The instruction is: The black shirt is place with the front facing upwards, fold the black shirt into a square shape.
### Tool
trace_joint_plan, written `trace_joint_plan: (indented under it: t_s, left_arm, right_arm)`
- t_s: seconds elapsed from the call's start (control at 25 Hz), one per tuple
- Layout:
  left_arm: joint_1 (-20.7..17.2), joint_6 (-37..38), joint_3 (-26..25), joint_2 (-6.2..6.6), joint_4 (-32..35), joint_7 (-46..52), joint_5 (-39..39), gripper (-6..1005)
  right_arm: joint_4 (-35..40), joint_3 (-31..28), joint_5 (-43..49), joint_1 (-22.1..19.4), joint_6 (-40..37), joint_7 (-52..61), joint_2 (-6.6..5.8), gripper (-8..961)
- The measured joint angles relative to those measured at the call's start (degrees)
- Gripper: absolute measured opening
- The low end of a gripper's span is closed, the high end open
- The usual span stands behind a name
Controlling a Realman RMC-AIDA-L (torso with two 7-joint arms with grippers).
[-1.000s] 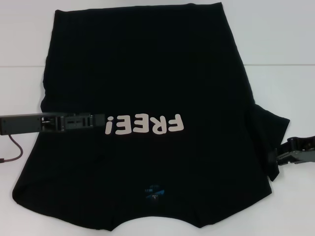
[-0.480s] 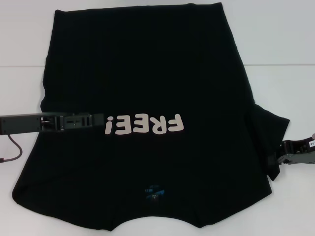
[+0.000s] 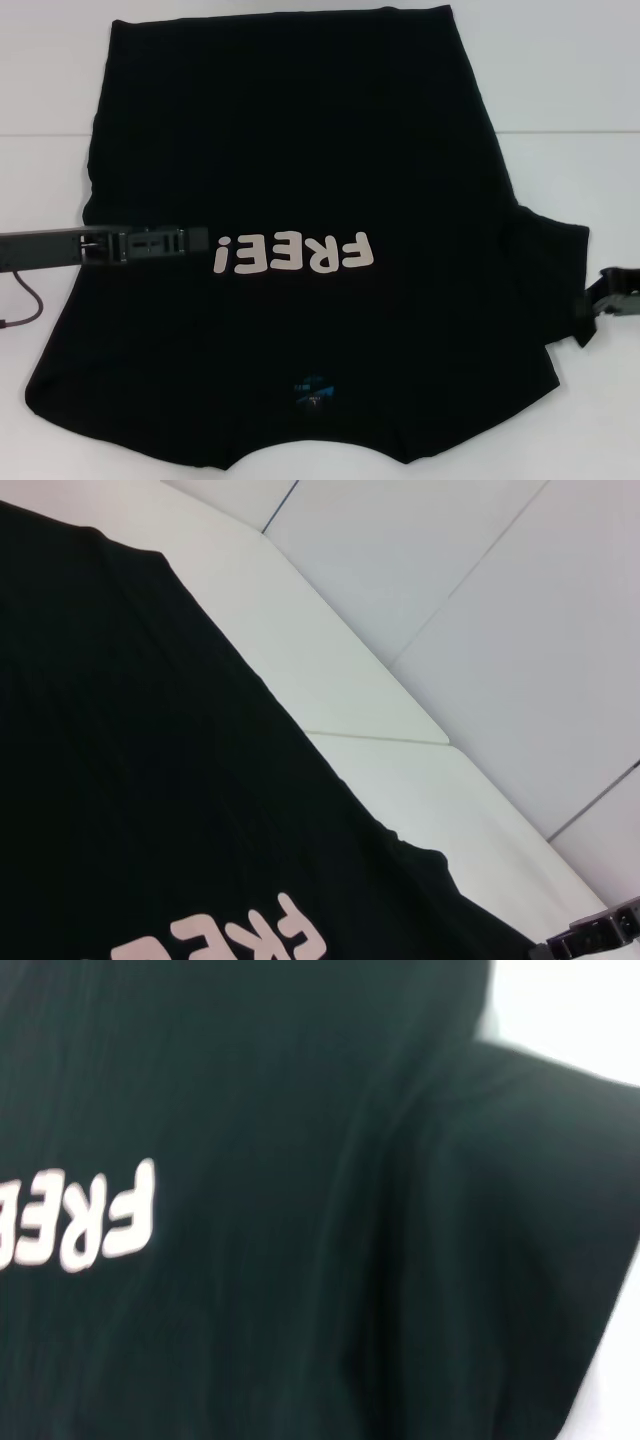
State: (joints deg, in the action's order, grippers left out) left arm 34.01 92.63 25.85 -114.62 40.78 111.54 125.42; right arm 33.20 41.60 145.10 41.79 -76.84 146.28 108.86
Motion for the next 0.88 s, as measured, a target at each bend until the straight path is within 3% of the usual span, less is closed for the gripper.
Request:
trace_joint_plan:
  t_s: [0.6,0.88]
  left_arm:
    - [-0.6,0.8,-1.7,-0.16,0.0,0.0,-1.6,754]
    - [-1.1,1.3,-1.7,-0.03,0.0,0.0,-3.7,753]
  right_arm:
    - [0.2,-5.0,-0.3,-0.8,2.7,0.9,-3.51,11]
    - [0.9,-7.3,-0.4,-0.9,2.6,0.9,-3.96,12]
